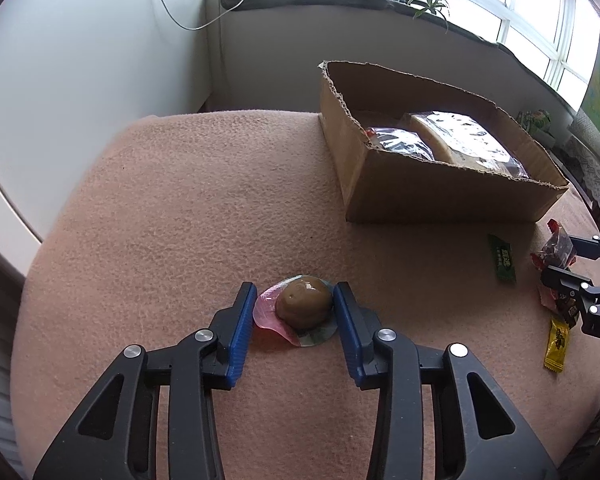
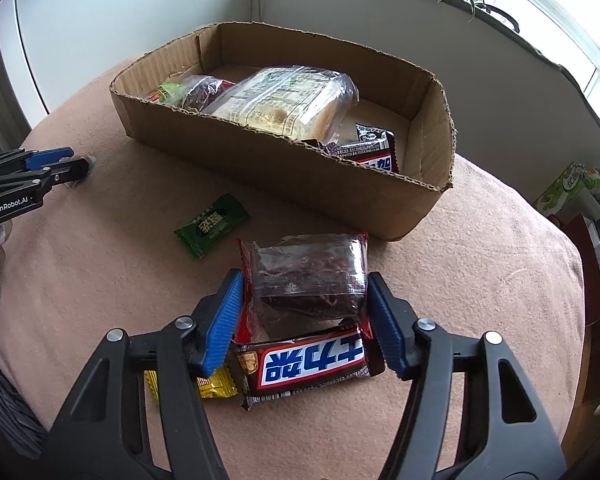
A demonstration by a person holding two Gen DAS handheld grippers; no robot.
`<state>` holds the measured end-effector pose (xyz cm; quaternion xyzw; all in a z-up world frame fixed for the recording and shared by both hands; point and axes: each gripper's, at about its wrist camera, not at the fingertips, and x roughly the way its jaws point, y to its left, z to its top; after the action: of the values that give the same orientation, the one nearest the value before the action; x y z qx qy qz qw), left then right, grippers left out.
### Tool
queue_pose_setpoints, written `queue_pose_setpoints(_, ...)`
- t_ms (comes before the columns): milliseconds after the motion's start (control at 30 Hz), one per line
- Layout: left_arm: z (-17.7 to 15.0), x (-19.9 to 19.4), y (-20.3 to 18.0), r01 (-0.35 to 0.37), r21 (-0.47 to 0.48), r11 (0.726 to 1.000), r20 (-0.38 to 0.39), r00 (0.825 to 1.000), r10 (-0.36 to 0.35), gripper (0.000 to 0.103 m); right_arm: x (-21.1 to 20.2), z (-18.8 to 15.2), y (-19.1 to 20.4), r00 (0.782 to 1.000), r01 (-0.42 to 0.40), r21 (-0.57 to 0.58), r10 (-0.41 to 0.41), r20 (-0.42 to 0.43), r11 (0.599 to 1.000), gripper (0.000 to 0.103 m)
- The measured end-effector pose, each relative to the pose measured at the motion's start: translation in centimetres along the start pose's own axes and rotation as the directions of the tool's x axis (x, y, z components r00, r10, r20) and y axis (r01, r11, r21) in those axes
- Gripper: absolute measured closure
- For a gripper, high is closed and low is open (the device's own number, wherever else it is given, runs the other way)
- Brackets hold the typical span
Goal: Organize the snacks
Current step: 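Grasp the round snack cup with the left gripper while the right gripper grasps the dark snack bag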
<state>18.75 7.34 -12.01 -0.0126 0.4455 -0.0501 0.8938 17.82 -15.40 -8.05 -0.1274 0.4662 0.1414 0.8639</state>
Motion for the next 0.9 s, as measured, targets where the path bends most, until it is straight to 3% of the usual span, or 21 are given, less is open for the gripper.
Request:
queue_pose_setpoints(633,-0.1,-3.6,0.6,0.072,-0.044,0.996,0.072,0.995,-0.069,0.070,-2.8,-1.1,-1.9,0.994,-0.096,0.085,0.091,0.063,0.992,0.047)
queue_pose_setpoints(900,0.8,-5.1,0.1,0.104,-0.048,0.993,0.120,0.988,-0.097,0.070,-4.7,-0.8,-1.6,0.991,-0.085,0.072,0.077,0.109,0.994,0.047)
